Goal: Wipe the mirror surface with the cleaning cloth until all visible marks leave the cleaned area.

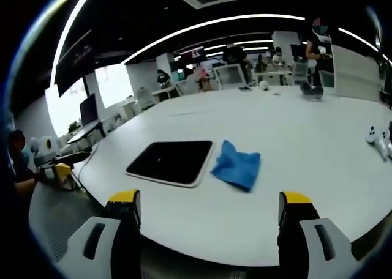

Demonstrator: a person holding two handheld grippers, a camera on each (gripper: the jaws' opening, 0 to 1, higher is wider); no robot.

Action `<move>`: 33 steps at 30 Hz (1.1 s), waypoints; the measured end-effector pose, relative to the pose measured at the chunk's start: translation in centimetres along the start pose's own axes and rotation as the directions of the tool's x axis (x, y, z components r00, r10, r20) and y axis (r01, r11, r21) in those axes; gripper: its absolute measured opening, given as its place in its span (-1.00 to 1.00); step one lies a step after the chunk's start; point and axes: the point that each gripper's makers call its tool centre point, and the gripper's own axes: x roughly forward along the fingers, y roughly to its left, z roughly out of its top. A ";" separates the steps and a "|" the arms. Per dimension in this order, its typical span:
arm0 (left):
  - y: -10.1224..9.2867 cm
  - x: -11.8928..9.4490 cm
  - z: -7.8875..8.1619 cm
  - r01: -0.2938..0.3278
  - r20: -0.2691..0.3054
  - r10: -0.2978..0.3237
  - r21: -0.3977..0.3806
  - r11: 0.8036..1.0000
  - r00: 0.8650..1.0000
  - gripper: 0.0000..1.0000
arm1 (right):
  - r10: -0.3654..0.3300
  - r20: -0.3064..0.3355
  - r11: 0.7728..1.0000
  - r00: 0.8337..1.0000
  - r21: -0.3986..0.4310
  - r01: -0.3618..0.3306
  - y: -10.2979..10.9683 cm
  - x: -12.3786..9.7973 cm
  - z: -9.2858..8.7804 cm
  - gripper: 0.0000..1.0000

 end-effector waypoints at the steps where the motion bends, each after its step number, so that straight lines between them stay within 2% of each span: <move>1: 0.0 0.0 0.0 -0.001 0.001 0.001 0.000 1.000 1.000 0.98 | -0.001 0.000 1.000 1.000 -0.001 0.001 0.0 0.0 0.0 0.85; 6: 0.0 0.0 0.0 0.002 -0.001 -0.002 0.000 1.000 1.000 0.98 | -0.013 0.017 1.000 1.000 0.004 0.013 -0.2 -0.1 0.2 0.85; 23: -0.1 0.1 -0.1 0.006 -0.009 -0.006 0.001 1.000 1.000 0.98 | -0.006 0.010 1.000 1.000 0.001 0.006 -0.1 0.0 0.2 0.84; 33: -0.1 0.1 -0.1 0.009 -0.012 -0.009 0.000 1.000 1.000 0.98 | -0.016 0.043 1.000 0.999 -0.004 0.017 -0.7 -0.2 1.4 0.81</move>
